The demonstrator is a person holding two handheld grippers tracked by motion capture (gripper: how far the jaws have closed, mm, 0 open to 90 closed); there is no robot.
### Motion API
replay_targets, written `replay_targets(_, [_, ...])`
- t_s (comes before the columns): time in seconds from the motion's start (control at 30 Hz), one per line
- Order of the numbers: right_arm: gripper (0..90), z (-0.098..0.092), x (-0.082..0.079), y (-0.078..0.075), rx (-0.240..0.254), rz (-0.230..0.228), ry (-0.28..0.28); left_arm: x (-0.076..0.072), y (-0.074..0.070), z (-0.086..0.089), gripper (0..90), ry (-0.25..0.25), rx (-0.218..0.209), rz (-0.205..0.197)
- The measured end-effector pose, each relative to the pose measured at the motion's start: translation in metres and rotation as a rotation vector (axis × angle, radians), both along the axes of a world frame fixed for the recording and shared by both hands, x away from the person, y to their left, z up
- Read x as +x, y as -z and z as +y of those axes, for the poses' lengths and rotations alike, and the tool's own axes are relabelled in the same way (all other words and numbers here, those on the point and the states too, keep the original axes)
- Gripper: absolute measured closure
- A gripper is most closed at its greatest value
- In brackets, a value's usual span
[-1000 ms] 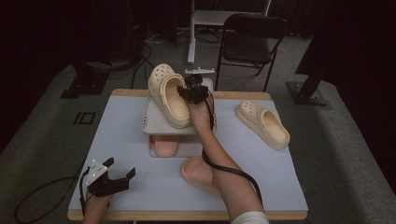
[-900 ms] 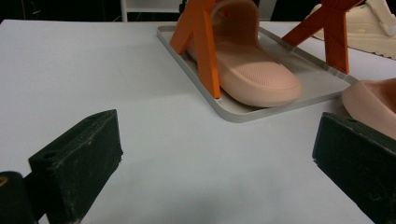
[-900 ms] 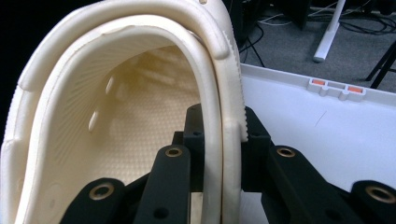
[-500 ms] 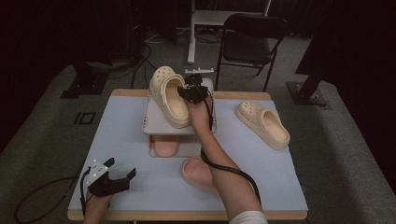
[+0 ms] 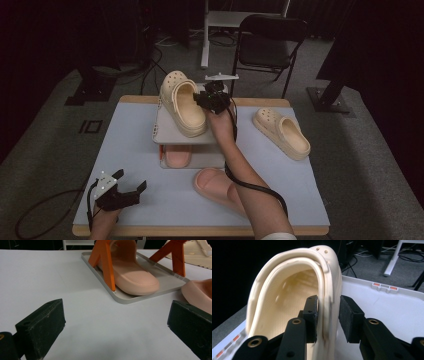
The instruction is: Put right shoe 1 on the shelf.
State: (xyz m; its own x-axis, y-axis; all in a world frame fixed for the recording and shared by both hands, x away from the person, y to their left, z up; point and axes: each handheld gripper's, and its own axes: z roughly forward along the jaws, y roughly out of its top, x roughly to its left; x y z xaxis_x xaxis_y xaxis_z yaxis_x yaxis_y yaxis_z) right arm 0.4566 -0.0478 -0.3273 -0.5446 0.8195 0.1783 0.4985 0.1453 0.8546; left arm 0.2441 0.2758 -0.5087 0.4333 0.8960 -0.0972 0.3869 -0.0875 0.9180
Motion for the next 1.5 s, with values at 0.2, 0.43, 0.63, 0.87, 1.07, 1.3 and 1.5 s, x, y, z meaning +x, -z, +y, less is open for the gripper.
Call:
replay_targets(0.2, [65.3, -0.014, -0.011, 0.001, 0.028, -0.005, -0.038, -0.001, -0.001, -0.001, 1.5, -0.003, -0.002, -0.015])
replay_targets(0.43, [65.3, -0.026, -0.021, 0.0, 0.042, -0.023, -0.048, 0.0, 0.0, -0.001, 1.5, 0.001, 0.004, -0.007])
replay_targets(0.63, [67.9, -0.033, -0.031, 0.005, 0.033, -0.029, -0.053, 0.0, 0.0, -0.001, 1.4, -0.005, -0.001, -0.008])
replay_targets(0.87, [82.6, -0.035, -0.04, 0.019, -0.028, -0.022, -0.064, 0.0, 0.001, -0.001, 1.5, -0.006, 0.001, -0.007])
replay_targets(1.07, [88.1, -0.032, -0.049, 0.032, -0.064, -0.025, -0.065, 0.0, 0.001, 0.0, 1.5, -0.008, -0.001, -0.004])
replay_targets(1.3, [90.0, -0.034, -0.053, 0.035, -0.035, -0.013, -0.075, 0.001, 0.001, -0.001, 1.4, -0.005, 0.0, -0.001])
replay_targets(1.5, [90.0, -0.027, -0.058, 0.034, -0.022, -0.008, -0.119, 0.002, 0.001, -0.002, 1.4, -0.004, 0.004, 0.0])
